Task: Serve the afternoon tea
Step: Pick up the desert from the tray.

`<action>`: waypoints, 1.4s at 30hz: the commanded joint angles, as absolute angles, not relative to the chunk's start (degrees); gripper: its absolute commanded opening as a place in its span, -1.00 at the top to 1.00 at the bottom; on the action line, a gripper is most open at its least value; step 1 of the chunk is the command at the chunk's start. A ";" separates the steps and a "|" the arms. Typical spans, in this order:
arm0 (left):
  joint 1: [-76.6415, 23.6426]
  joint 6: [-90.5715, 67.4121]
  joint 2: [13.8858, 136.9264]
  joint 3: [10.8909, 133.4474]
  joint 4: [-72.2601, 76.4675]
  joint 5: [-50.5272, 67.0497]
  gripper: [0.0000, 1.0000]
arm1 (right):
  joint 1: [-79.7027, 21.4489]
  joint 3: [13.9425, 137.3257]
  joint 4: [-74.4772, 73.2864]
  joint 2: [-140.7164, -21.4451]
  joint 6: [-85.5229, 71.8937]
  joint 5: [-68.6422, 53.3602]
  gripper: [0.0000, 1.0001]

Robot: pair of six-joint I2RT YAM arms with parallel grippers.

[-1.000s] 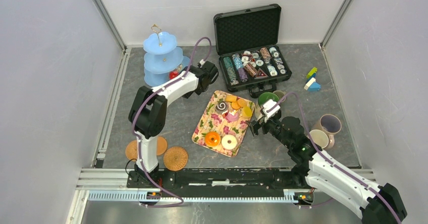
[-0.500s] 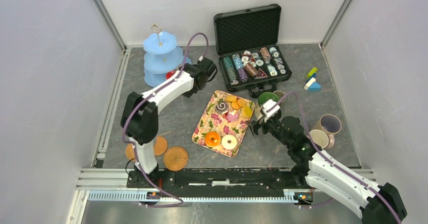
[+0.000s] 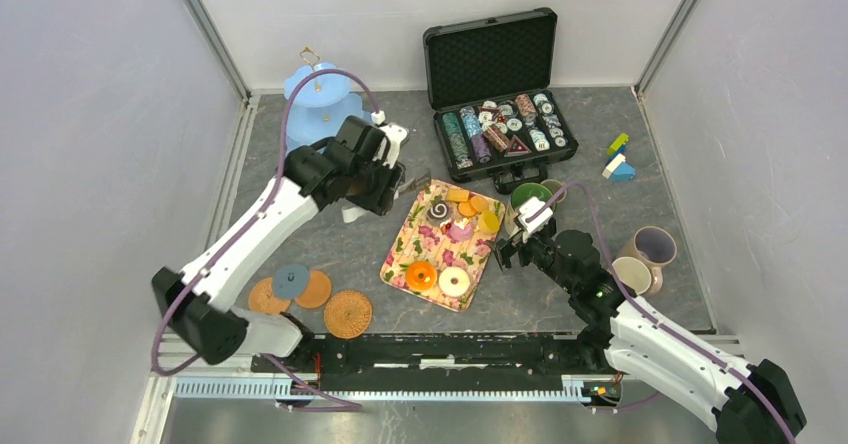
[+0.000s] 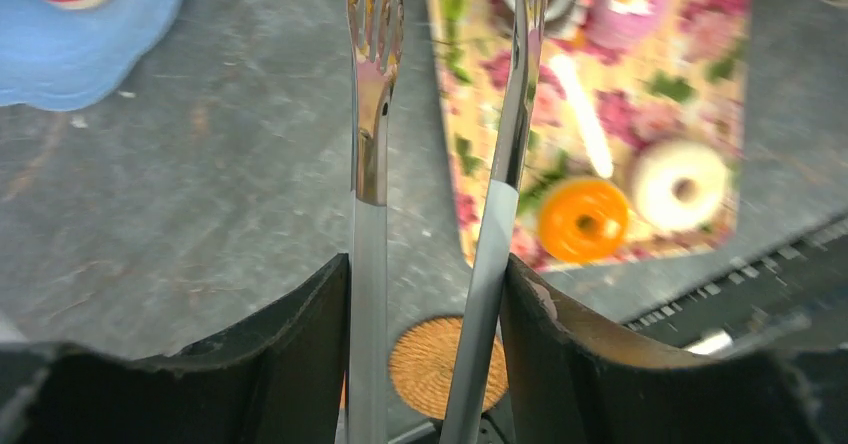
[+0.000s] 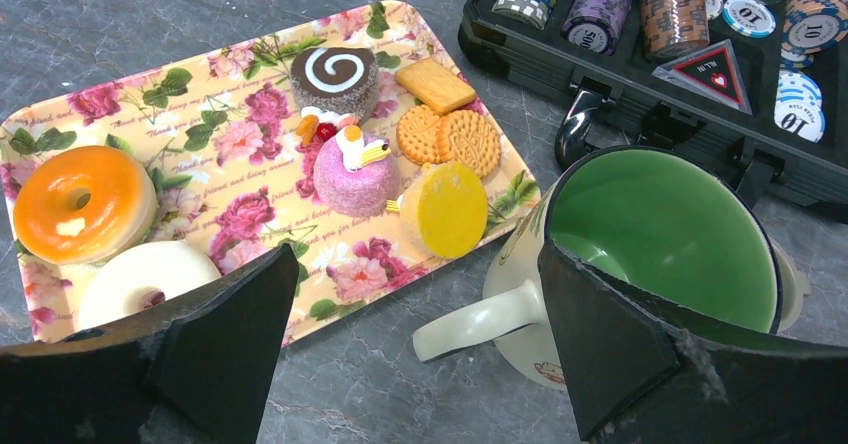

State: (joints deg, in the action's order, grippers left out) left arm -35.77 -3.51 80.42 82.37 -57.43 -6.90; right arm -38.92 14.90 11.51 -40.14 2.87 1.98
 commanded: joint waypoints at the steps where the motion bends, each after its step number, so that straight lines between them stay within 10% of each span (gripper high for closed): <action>1: -37.33 -8.05 72.00 79.16 -60.20 7.82 -0.18 | -39.20 16.98 13.39 -39.67 2.64 2.02 -0.96; 14: -69.21 -14.40 73.10 77.35 -76.32 -16.31 -0.17 | -39.20 16.95 13.62 -39.92 2.36 1.34 -0.96; 42: -71.91 -16.34 86.82 80.62 -78.46 -16.59 -0.34 | -39.20 16.71 13.62 -39.45 2.31 1.42 -0.96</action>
State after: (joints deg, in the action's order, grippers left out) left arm -71.66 -14.57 86.30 79.99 -79.55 -17.47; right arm -38.92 14.90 11.62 -39.81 2.85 1.56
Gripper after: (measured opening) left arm 0.671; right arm 0.978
